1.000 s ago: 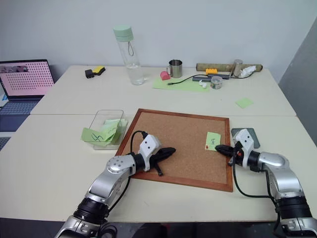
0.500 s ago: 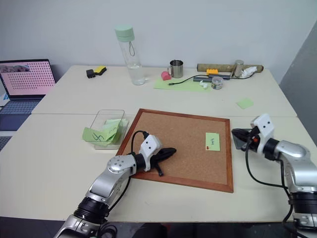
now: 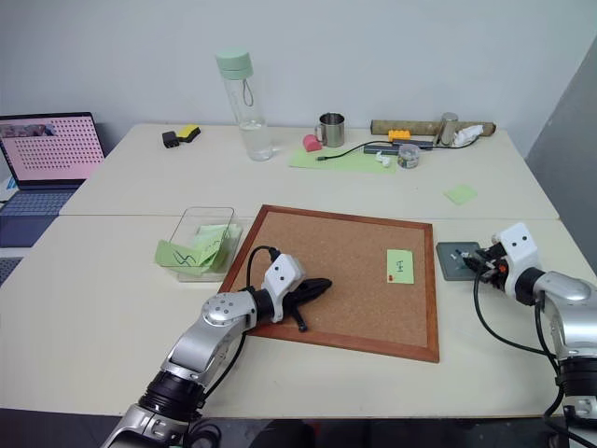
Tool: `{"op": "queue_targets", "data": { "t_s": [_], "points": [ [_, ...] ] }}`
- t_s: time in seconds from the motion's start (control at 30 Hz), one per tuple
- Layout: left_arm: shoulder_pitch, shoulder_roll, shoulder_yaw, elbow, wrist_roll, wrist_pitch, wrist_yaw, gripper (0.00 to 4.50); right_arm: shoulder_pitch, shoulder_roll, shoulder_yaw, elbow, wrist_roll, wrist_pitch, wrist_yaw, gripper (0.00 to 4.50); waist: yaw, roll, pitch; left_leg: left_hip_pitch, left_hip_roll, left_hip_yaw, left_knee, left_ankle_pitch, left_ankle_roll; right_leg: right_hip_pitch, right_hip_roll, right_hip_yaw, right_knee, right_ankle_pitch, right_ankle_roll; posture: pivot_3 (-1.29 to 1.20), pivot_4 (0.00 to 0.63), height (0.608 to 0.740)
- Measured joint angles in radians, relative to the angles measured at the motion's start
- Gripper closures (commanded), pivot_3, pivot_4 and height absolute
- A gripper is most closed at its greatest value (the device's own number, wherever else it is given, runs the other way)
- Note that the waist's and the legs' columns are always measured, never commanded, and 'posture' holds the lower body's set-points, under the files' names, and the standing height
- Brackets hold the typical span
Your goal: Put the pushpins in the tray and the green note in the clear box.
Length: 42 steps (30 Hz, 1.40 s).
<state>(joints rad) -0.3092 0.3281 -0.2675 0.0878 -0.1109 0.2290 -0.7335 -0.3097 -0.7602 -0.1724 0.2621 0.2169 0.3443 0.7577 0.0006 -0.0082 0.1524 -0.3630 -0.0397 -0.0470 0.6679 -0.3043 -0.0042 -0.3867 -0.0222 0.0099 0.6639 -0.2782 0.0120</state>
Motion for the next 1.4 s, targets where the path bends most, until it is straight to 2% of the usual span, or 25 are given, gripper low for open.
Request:
{"op": "queue_targets", "data": {
  "t_s": [0.17, 0.47, 0.67, 0.83, 1.4],
  "points": [
    [0.000, 0.000, 0.000, 0.000, 0.000, 0.000, 0.000, 4.50, 0.001, 0.000, -0.001, -0.005, 0.006, 0.001, 0.010, 1.12, 0.000, 0.000, 0.000, 0.000, 0.000, 0.000, 0.000, 0.000, 0.000, 0.000, 0.000, 0.000, 0.000, 0.000, 0.000, 0.00, 0.150, 0.740],
    [-0.002, 0.000, 0.000, 0.002, 0.001, -0.002, 0.000, 4.50, 0.052, 0.033, 0.072, -0.264, 0.086, -0.006, 0.149, 1.12, 0.000, -0.001, -0.001, 0.000, 0.000, -0.001, 0.000, 0.000, 0.000, 0.000, 0.000, 0.000, 0.000, 0.000, 0.000, 0.00, 0.150, 0.740],
    [-0.008, -0.001, -0.002, 0.004, 0.001, -0.003, 0.000, 4.50, 0.048, 0.109, 0.191, -0.265, 0.056, -0.046, 0.165, 1.12, 0.000, 0.000, -0.001, 0.000, 0.000, -0.001, 0.000, 0.000, 0.000, 0.000, 0.000, 0.000, 0.000, 0.000, 0.000, 0.00, 0.150, 0.740],
    [-0.007, 0.000, -0.003, 0.004, 0.001, -0.003, 0.000, 4.50, 0.017, 0.154, 0.235, -0.202, 0.028, -0.086, 0.165, 1.12, 0.000, -0.001, -0.001, 0.000, 0.000, -0.001, 0.000, 0.000, 0.000, 0.000, 0.000, 0.000, 0.000, 0.000, 0.000, 0.00, 0.150, 0.740],
    [-0.001, 0.000, -0.003, 0.001, 0.001, -0.002, 0.001, 4.50, -0.016, 0.195, 0.245, -0.069, -0.001, -0.180, 0.188, 4.46, -0.001, 0.000, -0.001, 0.000, 0.000, -0.001, 0.000, 0.000, 0.000, 0.000, 0.000, 0.000, 0.000, 0.000, 0.000, 0.00, 0.150, 0.740]
  ]
}}
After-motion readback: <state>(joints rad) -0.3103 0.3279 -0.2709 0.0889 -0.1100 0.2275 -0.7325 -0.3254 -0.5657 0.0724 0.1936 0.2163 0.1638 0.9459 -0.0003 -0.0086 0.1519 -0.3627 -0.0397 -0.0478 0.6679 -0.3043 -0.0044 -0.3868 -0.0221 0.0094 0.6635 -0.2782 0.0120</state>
